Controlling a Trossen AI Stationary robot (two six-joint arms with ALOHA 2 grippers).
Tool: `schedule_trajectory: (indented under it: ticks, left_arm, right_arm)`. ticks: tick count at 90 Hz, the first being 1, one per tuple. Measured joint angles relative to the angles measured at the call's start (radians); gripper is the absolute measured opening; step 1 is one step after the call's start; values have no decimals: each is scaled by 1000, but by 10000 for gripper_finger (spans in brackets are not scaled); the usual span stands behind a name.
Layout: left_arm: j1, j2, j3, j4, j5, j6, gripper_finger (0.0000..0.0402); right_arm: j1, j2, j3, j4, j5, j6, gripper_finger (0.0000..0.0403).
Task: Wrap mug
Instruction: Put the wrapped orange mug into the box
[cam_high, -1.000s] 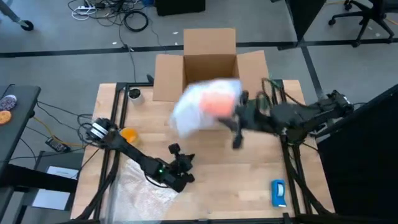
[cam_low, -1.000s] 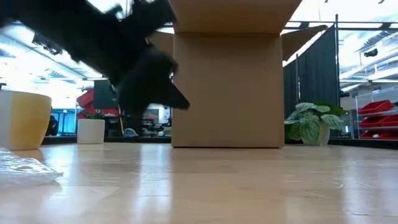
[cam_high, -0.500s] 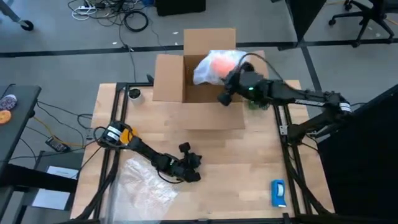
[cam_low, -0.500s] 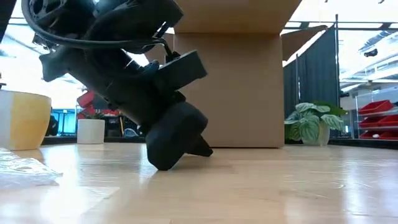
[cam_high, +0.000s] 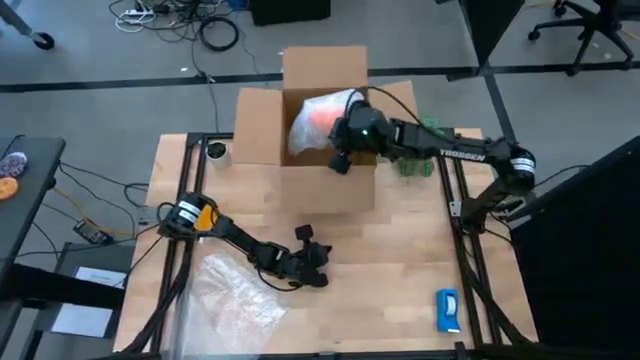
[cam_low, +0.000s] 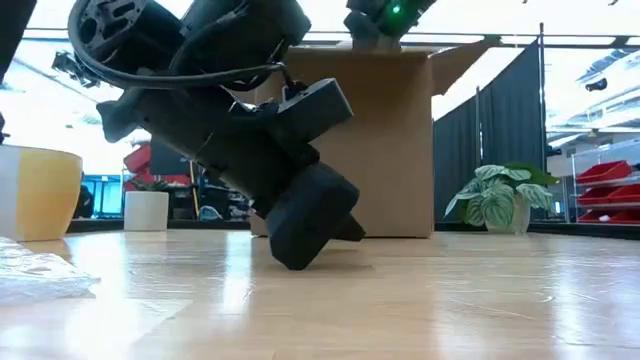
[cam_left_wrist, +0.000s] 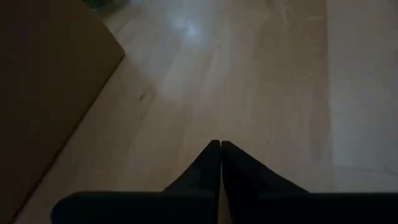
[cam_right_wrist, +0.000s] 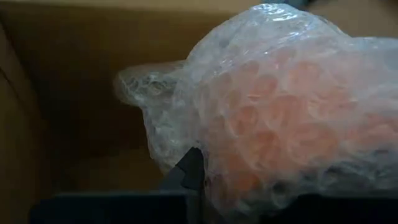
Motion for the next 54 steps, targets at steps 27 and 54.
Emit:
schedule_trajectory:
  ticks: [27, 54]
  left_arm:
    - [4, 0, -1, 11, -5, -22, 0]
    - [17, 1, -2, 27, 17, -24, 0]
  right_arm:
    - [-113, -7, 274, -183, -209, 198, 27]
    - [-262, 160, 273, -200, -483, 161, 27]
